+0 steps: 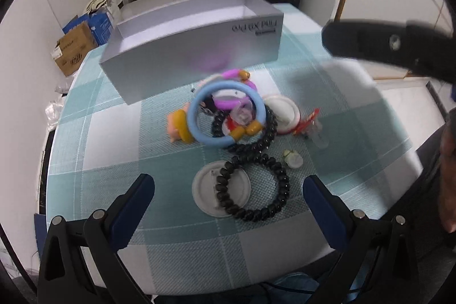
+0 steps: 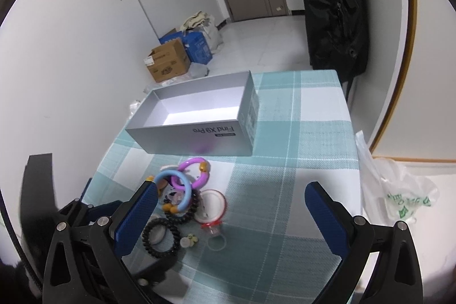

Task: Organize jewelry
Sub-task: 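Lower the left tool onto the black coiled bead bracelet and close it, then lift the black bracelet with the left tool while the right tool reaches the blue bangle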

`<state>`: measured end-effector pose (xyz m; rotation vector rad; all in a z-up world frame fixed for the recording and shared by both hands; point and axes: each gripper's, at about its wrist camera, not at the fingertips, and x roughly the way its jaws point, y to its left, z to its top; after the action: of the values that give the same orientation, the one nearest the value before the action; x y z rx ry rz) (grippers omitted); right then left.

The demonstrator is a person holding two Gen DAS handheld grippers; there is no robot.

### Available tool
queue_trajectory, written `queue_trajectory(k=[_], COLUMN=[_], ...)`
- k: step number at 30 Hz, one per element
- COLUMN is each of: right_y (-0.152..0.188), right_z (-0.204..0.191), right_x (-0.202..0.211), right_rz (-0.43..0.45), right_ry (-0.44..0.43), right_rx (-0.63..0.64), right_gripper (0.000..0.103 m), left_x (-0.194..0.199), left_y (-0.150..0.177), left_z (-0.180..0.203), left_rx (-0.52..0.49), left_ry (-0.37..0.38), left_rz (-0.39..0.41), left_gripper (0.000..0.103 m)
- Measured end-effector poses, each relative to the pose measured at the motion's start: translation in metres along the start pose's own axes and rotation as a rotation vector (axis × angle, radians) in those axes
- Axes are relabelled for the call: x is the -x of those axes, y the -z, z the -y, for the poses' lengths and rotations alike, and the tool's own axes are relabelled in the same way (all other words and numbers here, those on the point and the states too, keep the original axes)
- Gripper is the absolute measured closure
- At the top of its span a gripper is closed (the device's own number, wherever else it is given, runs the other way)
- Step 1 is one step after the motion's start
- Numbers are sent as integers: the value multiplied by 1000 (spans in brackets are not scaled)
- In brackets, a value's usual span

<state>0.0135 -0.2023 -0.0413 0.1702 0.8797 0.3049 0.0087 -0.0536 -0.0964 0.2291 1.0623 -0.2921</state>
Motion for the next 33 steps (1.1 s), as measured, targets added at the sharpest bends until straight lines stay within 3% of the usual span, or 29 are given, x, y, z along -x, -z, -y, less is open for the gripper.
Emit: queue_trajectory(k=[6,8,9,12,19,27,33], right_y=[0,0,0,0,1,3,5], right_z=[5,6,7,11,15,18,9], right_x=[1,2,1,2,4,1,-4], right_rz=[-8,-6,-5,-6,-4,-18,-35], right_ry=[2,4,4,8,13,19,-23], right_rx=[-31,-35,-38,-49,-69,-89,-58], right_gripper=[2,2,2,2,2,2,2], left_x=[6,10,11,13,13,36,42], left_y=[6,6,7,6,2,10,0], left_z=[-1,1,3,2,-21,-31,-52], left_rx=[-20,-25,-32,-22,109,153,221], left_ry=[37,65,65,86,193,272,284], left_rz=[7,9,13,9,-15,34,84], left_gripper=[33,53,57,60,66,69,69])
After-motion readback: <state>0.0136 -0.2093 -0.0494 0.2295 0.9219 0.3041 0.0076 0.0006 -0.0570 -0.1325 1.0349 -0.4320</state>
